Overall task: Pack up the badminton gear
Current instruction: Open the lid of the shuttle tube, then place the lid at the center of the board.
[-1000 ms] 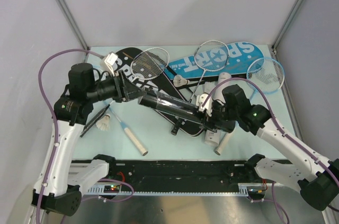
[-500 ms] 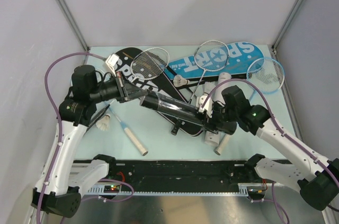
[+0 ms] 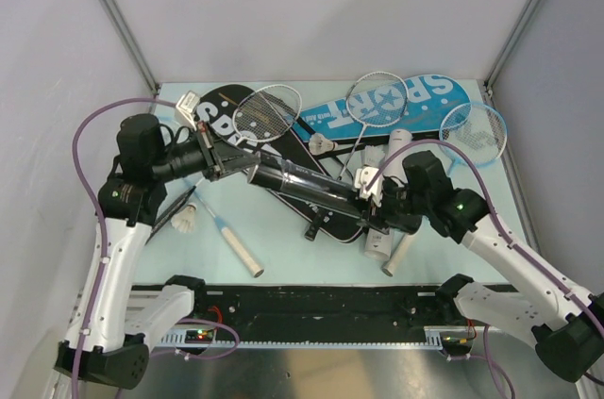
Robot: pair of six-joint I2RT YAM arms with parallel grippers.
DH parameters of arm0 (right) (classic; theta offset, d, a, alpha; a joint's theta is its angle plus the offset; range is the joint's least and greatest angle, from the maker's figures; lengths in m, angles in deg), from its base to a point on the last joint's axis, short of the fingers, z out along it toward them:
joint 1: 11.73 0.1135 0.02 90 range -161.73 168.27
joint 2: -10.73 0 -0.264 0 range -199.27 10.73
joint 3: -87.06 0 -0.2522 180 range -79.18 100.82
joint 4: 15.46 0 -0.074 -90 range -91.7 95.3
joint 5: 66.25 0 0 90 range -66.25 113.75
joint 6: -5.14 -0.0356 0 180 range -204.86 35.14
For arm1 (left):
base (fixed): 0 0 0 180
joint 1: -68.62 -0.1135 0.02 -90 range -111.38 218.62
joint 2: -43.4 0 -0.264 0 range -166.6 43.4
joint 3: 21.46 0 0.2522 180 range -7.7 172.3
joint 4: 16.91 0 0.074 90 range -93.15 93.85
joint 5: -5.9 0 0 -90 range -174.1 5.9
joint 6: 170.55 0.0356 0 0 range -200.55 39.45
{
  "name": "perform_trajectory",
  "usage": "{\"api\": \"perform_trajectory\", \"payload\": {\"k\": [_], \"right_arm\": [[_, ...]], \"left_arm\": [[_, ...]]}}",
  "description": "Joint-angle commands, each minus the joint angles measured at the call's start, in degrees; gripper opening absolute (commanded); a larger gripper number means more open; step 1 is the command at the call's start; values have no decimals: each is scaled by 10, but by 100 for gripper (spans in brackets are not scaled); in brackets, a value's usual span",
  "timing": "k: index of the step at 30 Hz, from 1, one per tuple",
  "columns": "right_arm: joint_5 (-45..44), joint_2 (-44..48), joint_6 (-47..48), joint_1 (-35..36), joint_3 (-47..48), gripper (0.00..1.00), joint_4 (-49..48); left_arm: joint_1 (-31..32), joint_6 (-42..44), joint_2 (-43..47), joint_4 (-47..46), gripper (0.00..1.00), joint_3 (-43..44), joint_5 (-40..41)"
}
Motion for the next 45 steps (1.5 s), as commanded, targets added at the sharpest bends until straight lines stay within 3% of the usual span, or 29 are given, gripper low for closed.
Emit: {"api": "perform_trajectory", "payload": {"k": [1, 10, 13, 20, 25, 31, 40, 45], "right_arm": [[14, 19, -3, -12, 0, 17, -25], [0, 29, 5, -19, 0, 16, -17], [-24, 32, -17, -17, 0, 16, -43], [-80, 57, -98, -14, 0, 16, -101], [-142, 67, -212, -17, 4, 18, -157], [-158, 74, -301, -11, 5, 20, -207], [-244, 114, -360, -5, 5, 22, -248], [-240, 130, -375, -5, 5, 22, -248]], "left_arm": [[-44, -23, 12, -17, 0, 41, -22], [-66, -3, -1, -17, 0, 62, -17], [-67, 44, 2, -17, 0, 51, 8], [-67, 124, 29, -14, 0, -57, 167], [-51, 141, 9, -14, 0, -120, 289], [25, 145, -78, -16, 0, -158, 441], [111, 103, -228, -77, 0, -169, 538], [121, 74, -290, -88, 2, -176, 555]]}}
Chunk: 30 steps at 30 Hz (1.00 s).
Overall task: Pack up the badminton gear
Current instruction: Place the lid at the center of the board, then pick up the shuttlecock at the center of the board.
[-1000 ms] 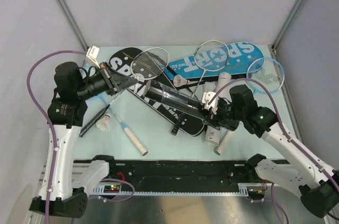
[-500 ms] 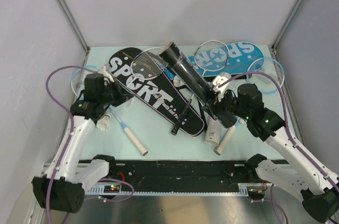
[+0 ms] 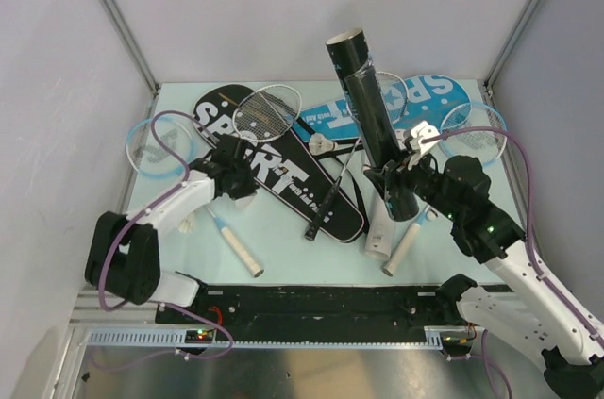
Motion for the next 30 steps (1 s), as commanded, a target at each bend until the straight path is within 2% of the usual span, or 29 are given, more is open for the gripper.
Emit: {"api": "perform_trajectory", "payload": {"k": [1, 4, 6, 10, 12, 18, 21, 25, 30], "right_arm": [[-16, 22, -26, 3, 8, 22, -55], [-24, 30, -19, 2, 8, 22, -48], [-32, 35, -16, 2, 8, 22, -46], [-39, 43, -17, 2, 8, 22, -40], [-39, 46, -22, 2, 7, 22, -34], [-36, 59, -22, 3, 8, 22, -22], [-41, 64, -20, 3, 8, 21, -20], [-57, 72, -19, 3, 8, 21, -15], [-59, 84, -8, 3, 8, 21, -15]], "left_arm": [[7, -36, -32, -35, 4, -10, 47], [13, -46, -42, -41, 10, -16, 42], [19, -47, -42, -43, 19, -15, 41], [28, -21, -38, -48, 46, 7, 39], [35, 7, -40, -55, 53, 30, 34], [55, 73, -88, -110, 56, 112, -13], [68, 89, -125, -168, 55, 146, -54], [87, 112, -199, -204, 55, 222, -100], [99, 120, -294, -239, 56, 301, -119]]}}
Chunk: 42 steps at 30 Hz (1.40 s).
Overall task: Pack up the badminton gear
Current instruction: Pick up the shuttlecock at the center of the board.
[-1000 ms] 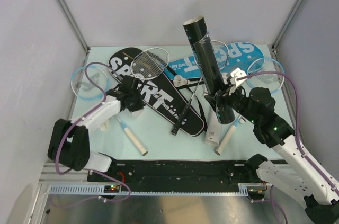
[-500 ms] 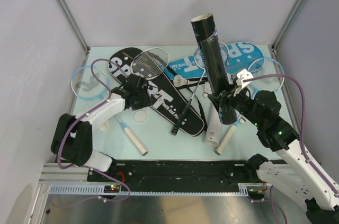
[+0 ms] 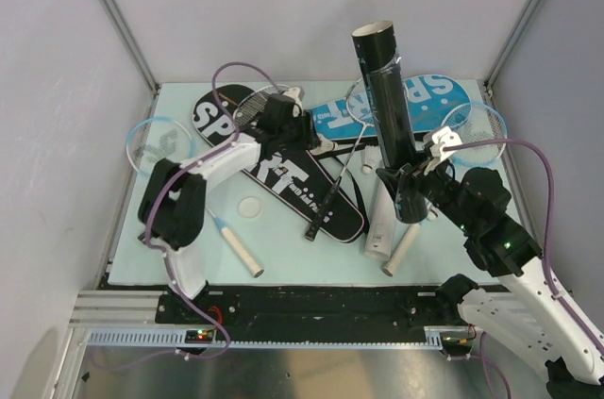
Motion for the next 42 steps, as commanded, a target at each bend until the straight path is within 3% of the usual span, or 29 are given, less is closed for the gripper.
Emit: {"api": "perform_trajectory", "payload": {"k": [1, 11, 13, 18, 23, 33, 42], "right_arm": [[-14, 19, 13, 3, 8, 21, -33], [-19, 32, 29, 3, 8, 20, -25], [-18, 28, 31, 3, 7, 20, -24], [-14, 15, 40, 3, 6, 20, -20], [-4, 10, 54, 3, -4, 21, -20], [52, 19, 179, 1, -69, 22, -53], [90, -3, 305, 14, -83, 27, 45]], "left_arm": [[10, 25, -68, -66, 57, 62, -36], [12, 13, -154, -125, 55, 107, -38], [12, 17, -155, -126, 48, 108, -38], [12, 19, -124, -126, 20, 87, -33], [10, 7, -54, -123, 2, 48, -57], [-28, -31, 152, -27, 0, -36, -122], [-87, -16, 358, 104, 0, -78, -164]]}}
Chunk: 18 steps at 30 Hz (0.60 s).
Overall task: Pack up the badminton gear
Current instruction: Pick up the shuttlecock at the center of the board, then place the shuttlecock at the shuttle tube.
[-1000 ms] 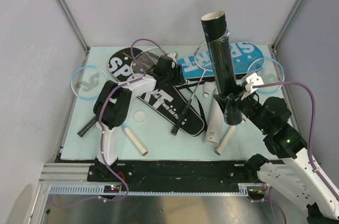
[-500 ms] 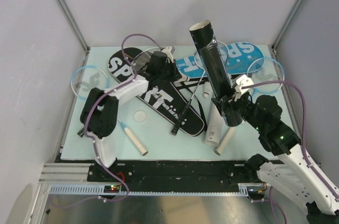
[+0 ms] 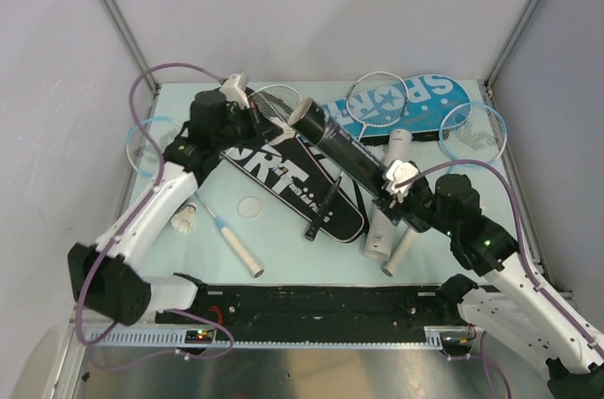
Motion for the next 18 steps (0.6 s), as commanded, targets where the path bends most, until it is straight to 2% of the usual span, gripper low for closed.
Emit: {"api": "perform_trajectory", "payload": {"k": [1, 4, 10, 18], "right_arm": [[26, -2, 82, 8, 6, 27, 17], [21, -7, 108, 11, 6, 28, 38], [-39, -32, 153, 11, 5, 28, 46], [-12, -8, 201, 21, -4, 28, 33]], "left_arm": [[-15, 19, 105, 104, 0, 15, -30], [-19, 39, 152, 163, 0, 35, -26], [-19, 47, 235, 204, 0, 31, -48], [-20, 82, 292, 270, 0, 58, -73]]}}
